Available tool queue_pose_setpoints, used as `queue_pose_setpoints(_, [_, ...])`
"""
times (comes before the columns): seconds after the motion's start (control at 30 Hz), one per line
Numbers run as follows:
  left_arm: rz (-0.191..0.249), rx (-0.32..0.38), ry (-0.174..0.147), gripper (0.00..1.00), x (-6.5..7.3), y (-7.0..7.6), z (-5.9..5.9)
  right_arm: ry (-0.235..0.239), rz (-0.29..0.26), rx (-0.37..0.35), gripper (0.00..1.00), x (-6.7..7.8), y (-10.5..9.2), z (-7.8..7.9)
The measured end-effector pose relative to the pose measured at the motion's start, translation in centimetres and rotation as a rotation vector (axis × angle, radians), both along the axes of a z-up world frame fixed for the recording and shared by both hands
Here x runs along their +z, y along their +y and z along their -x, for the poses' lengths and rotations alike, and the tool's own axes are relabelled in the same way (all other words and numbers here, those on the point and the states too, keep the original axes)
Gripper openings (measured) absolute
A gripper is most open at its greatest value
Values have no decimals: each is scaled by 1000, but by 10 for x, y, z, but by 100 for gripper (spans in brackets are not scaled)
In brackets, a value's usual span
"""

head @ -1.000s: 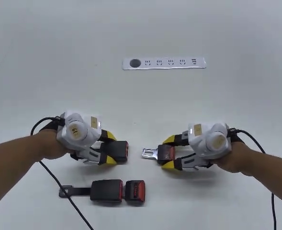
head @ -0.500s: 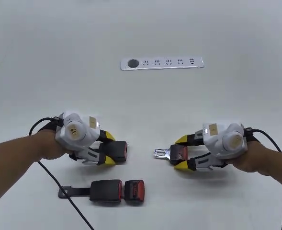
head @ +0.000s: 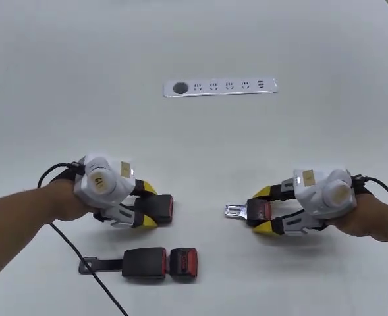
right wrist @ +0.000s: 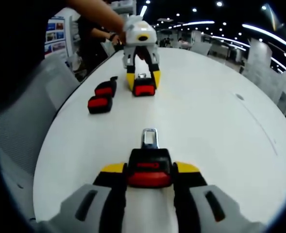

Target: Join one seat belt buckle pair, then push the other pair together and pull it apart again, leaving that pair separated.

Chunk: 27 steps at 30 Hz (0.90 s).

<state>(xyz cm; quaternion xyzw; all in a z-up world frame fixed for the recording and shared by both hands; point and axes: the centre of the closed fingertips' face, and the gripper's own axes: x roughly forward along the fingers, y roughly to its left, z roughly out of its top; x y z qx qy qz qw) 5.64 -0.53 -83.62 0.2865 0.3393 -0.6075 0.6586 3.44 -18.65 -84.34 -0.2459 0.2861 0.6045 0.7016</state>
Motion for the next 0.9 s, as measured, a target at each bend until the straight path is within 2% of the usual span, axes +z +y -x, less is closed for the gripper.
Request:
queue_pose_setpoints(0.37, [-11,-4,-1,37,0,0,-1,6,12,-1,38,3,-4,-1])
queue_pose_setpoints(0.57, [-44,-8,3,37,0,-1,-2,5,35,-5,41,2,-2,-2])
queue_pose_setpoints(0.63, [-54,21,28,38,0,-2,-1,14,31,-37,48,3,-1,-2])
queue_pose_setpoints(0.67, [-53,31,32,39,1,-3,-1,17,40,-79,52,3,-4,-5])
queue_pose_setpoints(0.73, [-68,45,23,47,1,-1,-3,11,11,-117,56,7,-2,-9])
queue_pose_setpoints(0.77, [-71,58,15,53,1,0,-4,20,-14,-162,56,11,-2,-11])
queue_pose_setpoints(0.83, [-34,114,12,60,6,-2,-9,16,-21,-196,59,14,-3,-15])
queue_pose_setpoints(0.87, [12,183,29,62,14,-5,-12,-3,-23,-222,61,16,-4,-18])
queue_pose_setpoints(0.9, [31,216,34,63,18,-6,-14,-23,-31,-254,62,20,-4,-22])
